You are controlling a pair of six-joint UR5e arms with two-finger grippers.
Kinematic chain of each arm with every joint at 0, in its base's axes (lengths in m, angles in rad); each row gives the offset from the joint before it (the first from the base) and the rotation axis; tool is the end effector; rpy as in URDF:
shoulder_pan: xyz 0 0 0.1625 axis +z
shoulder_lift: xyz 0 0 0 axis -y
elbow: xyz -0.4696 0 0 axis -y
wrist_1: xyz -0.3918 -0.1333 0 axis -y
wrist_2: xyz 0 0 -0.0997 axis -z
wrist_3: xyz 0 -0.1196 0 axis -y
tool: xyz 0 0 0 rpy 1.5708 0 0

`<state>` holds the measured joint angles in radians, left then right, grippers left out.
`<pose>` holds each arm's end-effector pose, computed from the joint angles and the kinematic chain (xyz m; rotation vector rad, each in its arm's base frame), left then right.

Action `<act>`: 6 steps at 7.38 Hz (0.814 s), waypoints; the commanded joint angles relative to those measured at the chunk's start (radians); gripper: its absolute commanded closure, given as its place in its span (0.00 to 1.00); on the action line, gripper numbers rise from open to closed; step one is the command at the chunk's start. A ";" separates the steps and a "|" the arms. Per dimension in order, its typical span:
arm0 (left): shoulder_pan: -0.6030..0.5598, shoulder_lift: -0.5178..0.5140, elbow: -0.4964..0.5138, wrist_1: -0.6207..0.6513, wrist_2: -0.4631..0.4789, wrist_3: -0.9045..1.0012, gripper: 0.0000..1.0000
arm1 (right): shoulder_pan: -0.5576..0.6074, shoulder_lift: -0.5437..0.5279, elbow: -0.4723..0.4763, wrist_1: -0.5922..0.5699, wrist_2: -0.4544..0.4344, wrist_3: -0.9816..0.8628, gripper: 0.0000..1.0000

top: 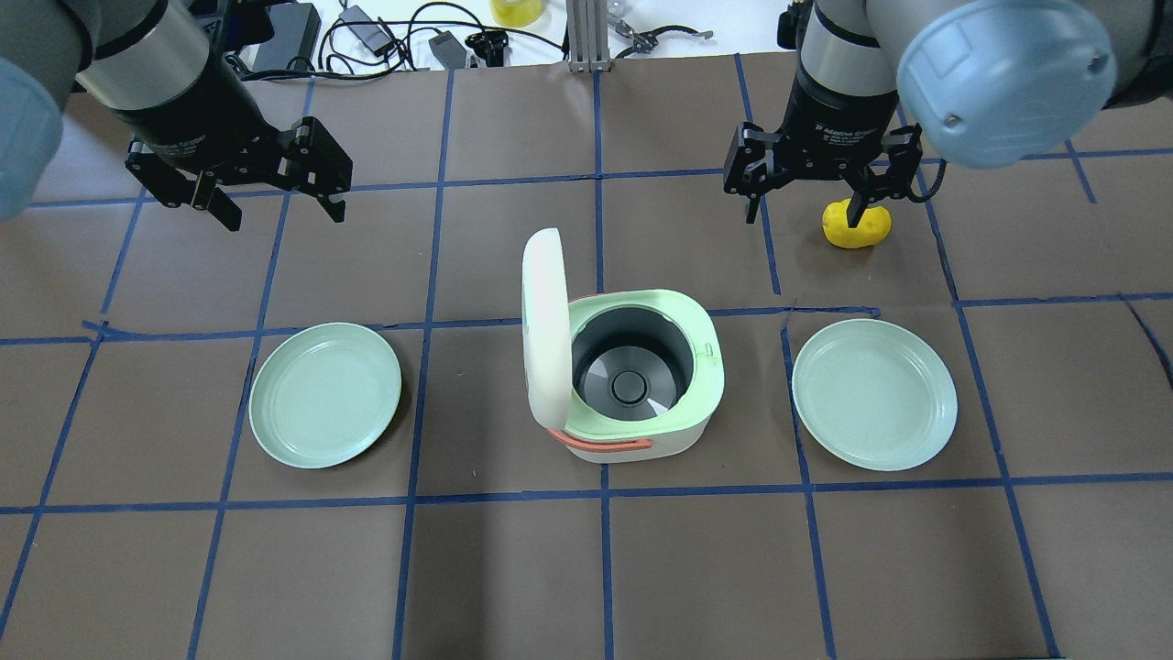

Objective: Press rice cooker button
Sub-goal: 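Raise the right gripper away as the rice cooker lid pops open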

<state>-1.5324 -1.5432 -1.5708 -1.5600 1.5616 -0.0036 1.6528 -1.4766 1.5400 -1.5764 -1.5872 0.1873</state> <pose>-0.1158 -0.4877 0.5271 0.0655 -3.1318 0.0604 0.1741 -0.5153 0.4801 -0.1633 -3.1121 -0.0858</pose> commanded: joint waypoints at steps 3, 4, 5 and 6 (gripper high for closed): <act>0.000 0.000 0.000 0.000 0.000 0.001 0.00 | -0.054 -0.067 -0.001 0.102 0.006 -0.080 0.00; 0.000 0.000 0.000 0.000 0.000 0.001 0.00 | -0.054 -0.073 -0.001 0.102 0.012 -0.081 0.00; 0.000 0.000 0.000 0.000 0.000 0.001 0.00 | -0.054 -0.073 0.000 0.102 0.013 -0.081 0.00; 0.000 0.000 0.000 0.000 0.000 0.001 0.00 | -0.053 -0.073 0.003 0.107 0.013 -0.081 0.00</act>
<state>-1.5325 -1.5432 -1.5708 -1.5601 1.5616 -0.0031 1.5992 -1.5483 1.5403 -1.4734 -1.5752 0.1061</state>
